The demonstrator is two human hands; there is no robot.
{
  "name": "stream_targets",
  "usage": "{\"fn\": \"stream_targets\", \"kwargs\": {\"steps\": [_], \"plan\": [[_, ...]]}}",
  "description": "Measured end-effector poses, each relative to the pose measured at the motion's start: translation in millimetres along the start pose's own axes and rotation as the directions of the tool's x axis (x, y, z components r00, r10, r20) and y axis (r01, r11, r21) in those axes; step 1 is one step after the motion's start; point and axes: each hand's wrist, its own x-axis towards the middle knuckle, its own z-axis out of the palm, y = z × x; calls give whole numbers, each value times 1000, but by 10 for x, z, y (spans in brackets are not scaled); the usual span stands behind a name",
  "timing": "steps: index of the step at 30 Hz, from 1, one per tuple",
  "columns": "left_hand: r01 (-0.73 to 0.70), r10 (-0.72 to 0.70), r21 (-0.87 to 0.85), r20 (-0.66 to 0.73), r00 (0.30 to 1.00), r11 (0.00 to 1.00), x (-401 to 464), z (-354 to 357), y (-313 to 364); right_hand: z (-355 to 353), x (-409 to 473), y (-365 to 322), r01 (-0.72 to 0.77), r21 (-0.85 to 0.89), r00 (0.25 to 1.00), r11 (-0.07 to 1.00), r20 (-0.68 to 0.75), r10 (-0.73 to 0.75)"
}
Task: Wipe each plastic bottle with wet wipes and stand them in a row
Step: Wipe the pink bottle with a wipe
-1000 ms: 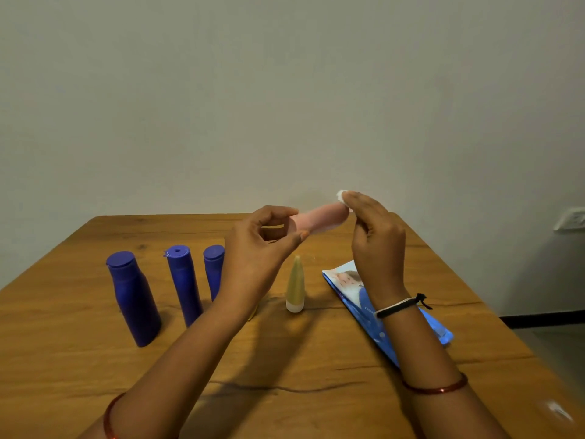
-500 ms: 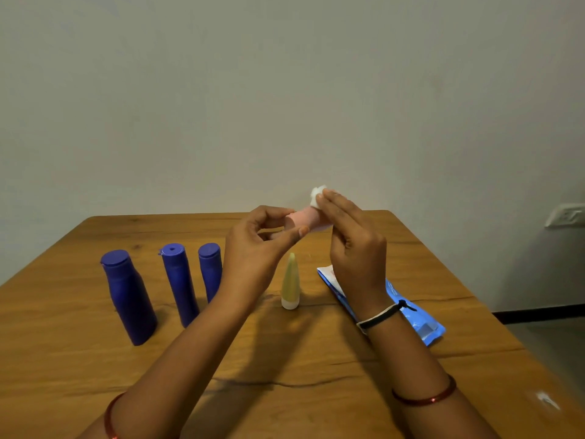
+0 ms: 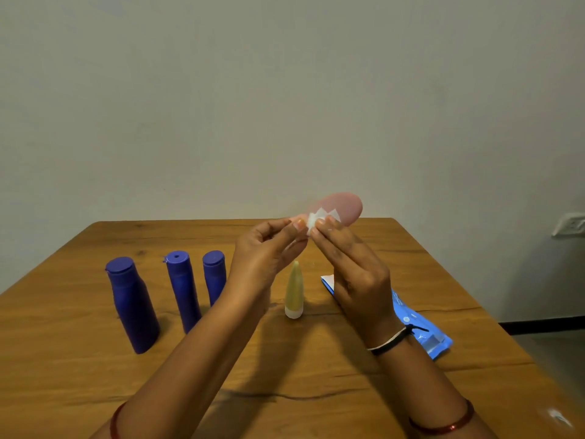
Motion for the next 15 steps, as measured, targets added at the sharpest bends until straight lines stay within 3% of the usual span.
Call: {"fn": "stream_targets", "kwargs": {"steps": [4, 7, 10, 12, 15], "plan": [[5, -6, -28, -28, 1000, 1000, 35, -3, 61, -47, -50, 163, 118, -144, 993, 983, 36, -114], [29, -31, -61, -28, 999, 998, 36, 7, 101, -59, -32, 259, -128, -122, 986, 984, -118, 114], [34, -37, -91, -32, 999, 995, 30, 32, 106, -70, 87, 252, -354, 3, 885, 935, -321, 336], [70, -78, -166, -37, 996, 984, 27, 57, 103, -59, 212, 203, -386, 116, 833, 915, -384, 399], [133, -141, -219, -25, 990, 967, 12, 84, 92, 13, 377, 111, -387, 234, 815, 892, -366, 450]]}}
